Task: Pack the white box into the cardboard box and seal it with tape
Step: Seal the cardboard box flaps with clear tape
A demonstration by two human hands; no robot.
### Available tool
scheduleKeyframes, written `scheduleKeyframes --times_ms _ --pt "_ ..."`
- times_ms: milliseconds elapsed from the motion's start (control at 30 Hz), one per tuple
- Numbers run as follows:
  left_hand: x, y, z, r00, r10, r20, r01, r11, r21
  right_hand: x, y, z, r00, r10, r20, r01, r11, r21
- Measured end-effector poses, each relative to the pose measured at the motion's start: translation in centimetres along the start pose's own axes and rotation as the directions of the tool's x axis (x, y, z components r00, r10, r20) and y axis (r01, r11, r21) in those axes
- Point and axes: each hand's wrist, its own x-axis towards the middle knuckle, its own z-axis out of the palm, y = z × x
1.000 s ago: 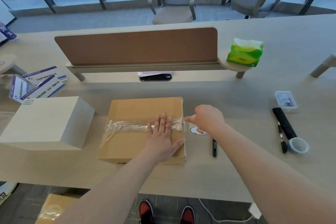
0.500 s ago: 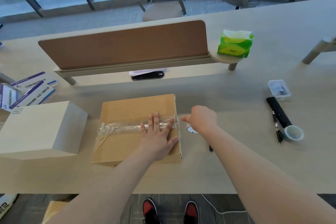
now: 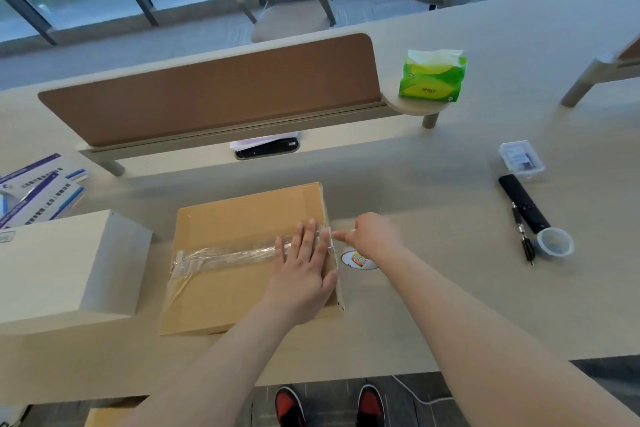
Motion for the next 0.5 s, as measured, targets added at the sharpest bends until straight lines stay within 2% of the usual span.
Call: scheduleKeyframes --times_ms 167,333,400,500 --pt "0.3 0.2 0.4 1.0 -0.011 -0.015 0.011 1.0 0.021 1.0 1.1 1.4 1.0 0.022 0.021 -0.026 0.976 0.215" --pt "0.6 0.1 0.4 0.999 -0.015 -0.037 0.015 1.0 0.0 0.6 1.9 1.6 0.995 -0.07 0.069 0.022 0.843 0.537" --pt "0.6 0.1 0.4 0.999 -0.019 -0.036 0.019 1.0 0.006 0.3 2.2 1.7 0.995 -0.081 0.059 0.032 0.813 0.581" --pt "0.6 0.1 0.4 0.999 -0.018 -0.036 0.019 1.0 0.016 0.3 1.7 2.0 0.996 -0.081 0.044 0.047 0.859 0.509"
